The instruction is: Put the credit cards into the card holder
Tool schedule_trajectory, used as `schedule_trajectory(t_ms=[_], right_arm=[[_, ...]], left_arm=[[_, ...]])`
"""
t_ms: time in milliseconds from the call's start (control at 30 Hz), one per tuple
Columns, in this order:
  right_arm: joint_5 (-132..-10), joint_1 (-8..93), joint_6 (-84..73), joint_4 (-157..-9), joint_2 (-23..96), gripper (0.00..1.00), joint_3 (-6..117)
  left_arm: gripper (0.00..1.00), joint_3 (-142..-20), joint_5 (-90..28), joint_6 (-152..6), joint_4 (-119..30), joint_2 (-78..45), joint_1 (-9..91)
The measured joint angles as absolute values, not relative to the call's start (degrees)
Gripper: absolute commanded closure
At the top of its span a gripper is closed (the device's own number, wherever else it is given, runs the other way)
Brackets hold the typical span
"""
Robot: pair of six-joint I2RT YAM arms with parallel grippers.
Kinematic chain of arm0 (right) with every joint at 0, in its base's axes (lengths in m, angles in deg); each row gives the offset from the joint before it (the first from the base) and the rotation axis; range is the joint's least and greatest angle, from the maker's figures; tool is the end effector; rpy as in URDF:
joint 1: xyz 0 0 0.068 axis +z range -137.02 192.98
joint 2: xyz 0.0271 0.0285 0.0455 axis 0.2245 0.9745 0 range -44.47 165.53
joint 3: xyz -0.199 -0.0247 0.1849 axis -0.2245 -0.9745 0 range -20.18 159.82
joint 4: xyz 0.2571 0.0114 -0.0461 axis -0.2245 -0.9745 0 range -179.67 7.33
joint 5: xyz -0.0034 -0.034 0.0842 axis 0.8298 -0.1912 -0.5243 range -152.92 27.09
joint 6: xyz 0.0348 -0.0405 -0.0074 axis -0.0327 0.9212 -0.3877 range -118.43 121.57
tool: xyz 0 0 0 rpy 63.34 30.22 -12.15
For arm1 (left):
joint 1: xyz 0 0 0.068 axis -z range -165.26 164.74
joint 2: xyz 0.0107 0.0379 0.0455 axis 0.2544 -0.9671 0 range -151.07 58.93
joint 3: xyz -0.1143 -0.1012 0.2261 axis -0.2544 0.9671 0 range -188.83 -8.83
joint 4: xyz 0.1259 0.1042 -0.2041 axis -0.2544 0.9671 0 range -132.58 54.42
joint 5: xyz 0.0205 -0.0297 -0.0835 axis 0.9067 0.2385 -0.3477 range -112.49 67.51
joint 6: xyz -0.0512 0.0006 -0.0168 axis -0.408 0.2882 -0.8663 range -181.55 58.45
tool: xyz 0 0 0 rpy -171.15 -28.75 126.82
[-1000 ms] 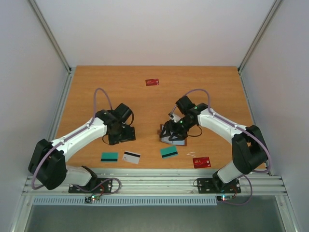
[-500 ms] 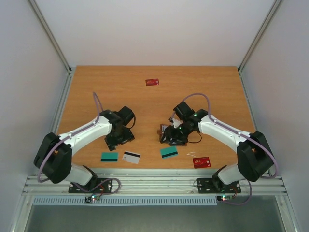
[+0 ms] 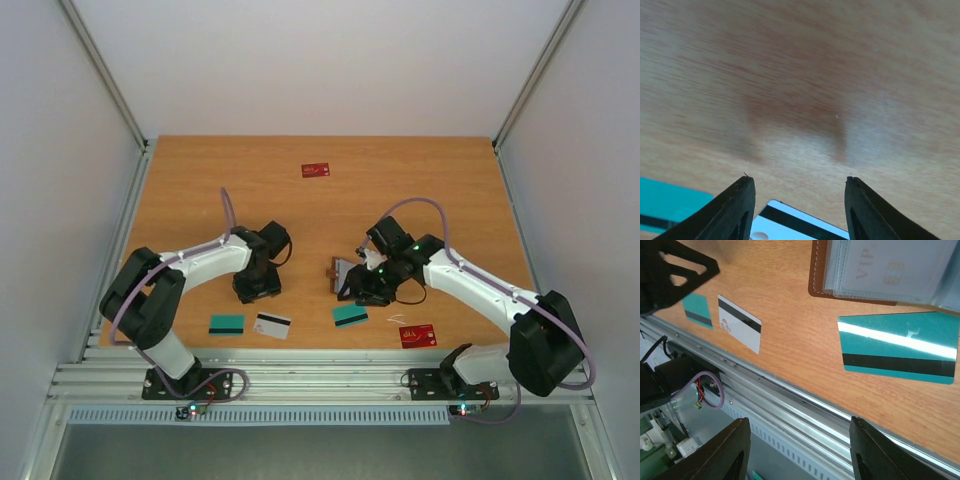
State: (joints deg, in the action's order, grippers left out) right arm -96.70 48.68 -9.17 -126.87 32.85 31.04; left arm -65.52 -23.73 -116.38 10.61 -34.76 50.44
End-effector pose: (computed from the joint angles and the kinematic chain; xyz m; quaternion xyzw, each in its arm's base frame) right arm 0.1860 0.1581 0.2196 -0.2523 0.9097 0.3276 0.0375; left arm 0.2175 -0.1573 0.1678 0.1661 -0.9860 0.0064 0.0089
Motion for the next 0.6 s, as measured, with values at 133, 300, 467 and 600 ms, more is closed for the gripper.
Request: schedule_trajectory(t_ms=[133, 300, 467, 600], right_arm=[[-96.5, 48.7, -9.2, -127.3, 31.3, 0.44, 30.9], [-96.5, 48.7, -9.2, -127.6, 30.4, 0.44, 30.0], [-96.5, 48.7, -9.2, -128.2, 29.8, 0.44, 29.2], [-96.7, 48.7, -9.3, -128.0, 29.7, 0.44, 28.9]], left_arm=[[0.56, -61.2, -25.9, -114.3, 7.1, -34.8, 50.5], [0.59, -59.9, -27.2, -113.6, 5.9, -34.6, 51.0], [0.59, -58.2, -27.1, -114.3, 5.0, -33.2, 53.3], [0.59, -56.8, -27.4, -116.6, 4.6, -31.9, 56.5]])
